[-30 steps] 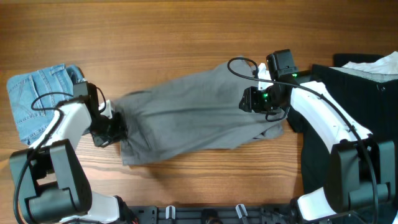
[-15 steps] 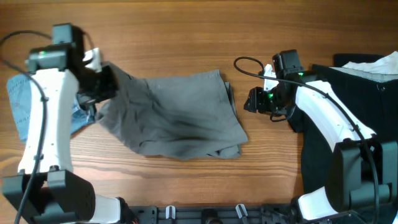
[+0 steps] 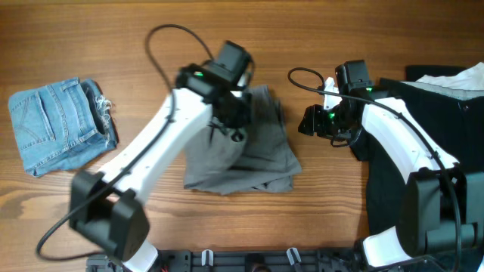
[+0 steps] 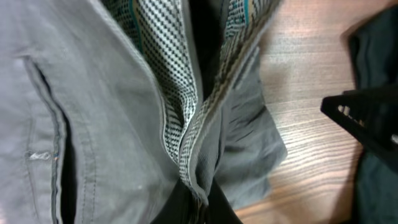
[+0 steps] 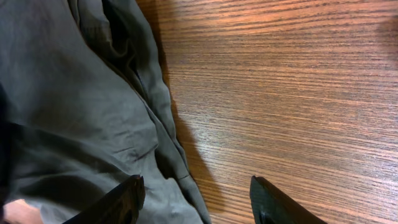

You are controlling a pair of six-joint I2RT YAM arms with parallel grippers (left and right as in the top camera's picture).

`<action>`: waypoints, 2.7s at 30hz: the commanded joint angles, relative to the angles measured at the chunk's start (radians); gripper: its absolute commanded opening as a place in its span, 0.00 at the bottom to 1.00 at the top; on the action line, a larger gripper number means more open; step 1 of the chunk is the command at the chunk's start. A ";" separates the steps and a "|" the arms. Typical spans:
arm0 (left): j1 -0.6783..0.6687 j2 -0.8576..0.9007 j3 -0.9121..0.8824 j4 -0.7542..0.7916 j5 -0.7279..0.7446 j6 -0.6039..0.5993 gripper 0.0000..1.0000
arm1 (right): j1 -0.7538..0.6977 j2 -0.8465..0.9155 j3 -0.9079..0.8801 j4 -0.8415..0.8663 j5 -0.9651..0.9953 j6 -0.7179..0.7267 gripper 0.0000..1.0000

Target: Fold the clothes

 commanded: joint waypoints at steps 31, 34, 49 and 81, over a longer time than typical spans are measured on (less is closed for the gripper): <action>0.222 0.008 -0.229 0.010 0.042 0.009 0.07 | 0.315 0.257 0.062 -0.058 0.073 -0.079 0.14; 0.222 0.008 -0.351 0.129 0.120 0.008 0.13 | 0.301 0.305 0.062 -0.091 0.073 -0.079 0.13; 0.238 -0.014 -0.453 0.462 -0.056 0.113 0.10 | 0.300 0.199 0.080 -0.148 0.016 -0.150 0.12; 0.063 -0.036 -0.564 0.064 0.058 -0.211 0.27 | 0.208 0.294 0.063 0.418 0.238 0.055 0.17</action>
